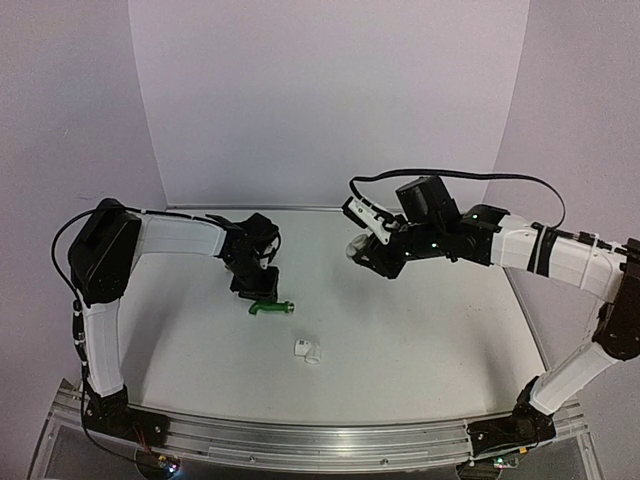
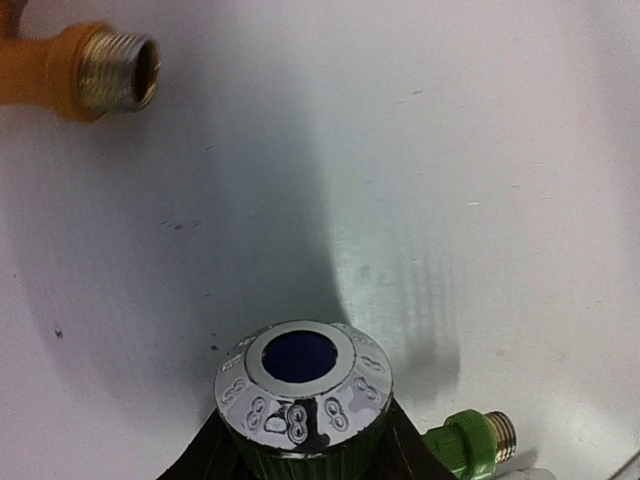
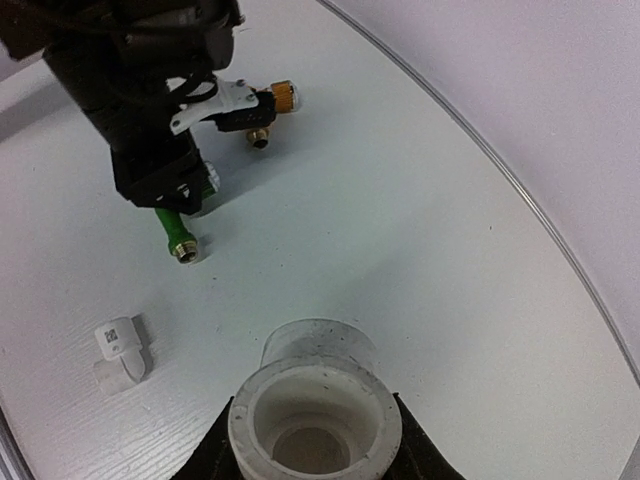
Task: Install the water faucets
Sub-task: Pick up the water faucet from the center of the board, then install the adaptor on the water faucet.
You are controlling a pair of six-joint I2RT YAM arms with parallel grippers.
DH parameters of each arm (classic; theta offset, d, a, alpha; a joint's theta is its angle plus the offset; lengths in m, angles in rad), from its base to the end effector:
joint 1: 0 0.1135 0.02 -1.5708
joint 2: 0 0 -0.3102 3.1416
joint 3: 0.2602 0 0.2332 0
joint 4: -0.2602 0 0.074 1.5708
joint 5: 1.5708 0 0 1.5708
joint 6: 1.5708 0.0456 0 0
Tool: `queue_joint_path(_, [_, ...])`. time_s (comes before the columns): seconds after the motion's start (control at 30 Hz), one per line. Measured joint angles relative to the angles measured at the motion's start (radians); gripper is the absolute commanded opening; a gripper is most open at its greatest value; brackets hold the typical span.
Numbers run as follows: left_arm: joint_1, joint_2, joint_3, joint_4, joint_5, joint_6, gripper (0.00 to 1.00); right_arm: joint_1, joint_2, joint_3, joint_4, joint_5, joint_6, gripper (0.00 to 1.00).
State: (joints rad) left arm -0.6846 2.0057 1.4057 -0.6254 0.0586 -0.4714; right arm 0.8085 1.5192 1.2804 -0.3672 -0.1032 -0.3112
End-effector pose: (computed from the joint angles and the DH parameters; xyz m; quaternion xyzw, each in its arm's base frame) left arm 0.3167 -0.2620 0.2046 0.1098 0.9786 -0.1180 0.1281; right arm 0.2281 0.2457 0.3603 -0.4901 0.7369 0.1583 0.4378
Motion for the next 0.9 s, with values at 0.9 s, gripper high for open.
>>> queue_joint_path(0.9, [0.010,-0.042,0.069,0.322,0.602,0.027,0.00,0.000,0.085,0.169,-0.188,-0.112,-0.534,0.00])
